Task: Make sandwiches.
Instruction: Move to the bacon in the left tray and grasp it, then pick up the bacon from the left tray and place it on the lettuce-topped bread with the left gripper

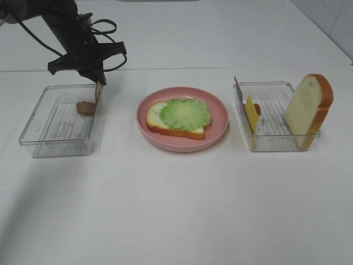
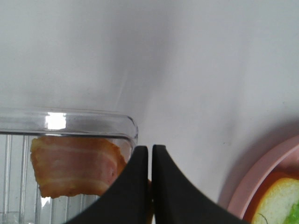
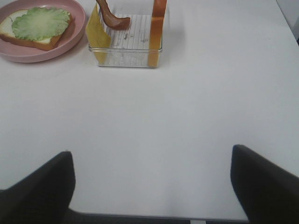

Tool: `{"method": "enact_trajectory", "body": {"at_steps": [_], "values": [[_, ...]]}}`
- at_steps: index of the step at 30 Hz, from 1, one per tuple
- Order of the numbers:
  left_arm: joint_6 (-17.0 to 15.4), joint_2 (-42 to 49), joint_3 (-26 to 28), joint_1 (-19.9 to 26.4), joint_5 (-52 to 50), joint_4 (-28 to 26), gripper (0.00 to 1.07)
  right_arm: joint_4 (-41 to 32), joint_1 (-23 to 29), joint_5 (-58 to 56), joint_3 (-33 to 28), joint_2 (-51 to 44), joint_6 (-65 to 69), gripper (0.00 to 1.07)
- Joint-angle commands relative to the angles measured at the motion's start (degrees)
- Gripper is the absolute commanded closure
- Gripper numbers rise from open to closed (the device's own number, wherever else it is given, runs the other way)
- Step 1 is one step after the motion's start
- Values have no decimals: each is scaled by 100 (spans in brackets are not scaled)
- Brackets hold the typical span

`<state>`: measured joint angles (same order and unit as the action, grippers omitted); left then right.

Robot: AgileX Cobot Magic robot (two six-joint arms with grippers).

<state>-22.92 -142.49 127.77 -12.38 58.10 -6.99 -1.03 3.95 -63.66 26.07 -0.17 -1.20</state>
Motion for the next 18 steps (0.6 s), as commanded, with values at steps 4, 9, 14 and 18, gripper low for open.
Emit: {"method": "enact_trajectory", "body": {"at_steps": [4,9,14,18], "values": [[-46,160,-17,-29,132,-57,107,11,-34,63,-17,-178,-46,20],[-11,309,-17,-29,378,-57,107,11,-34,63,-17,-178,-46,20],[178,539,-11,-29,550,-74,107,11,-34,63,-17,-178,-46,20],[195,733,-11,-29,550,-103,107,11,-34,63,-17,-178,-46,20]]}}
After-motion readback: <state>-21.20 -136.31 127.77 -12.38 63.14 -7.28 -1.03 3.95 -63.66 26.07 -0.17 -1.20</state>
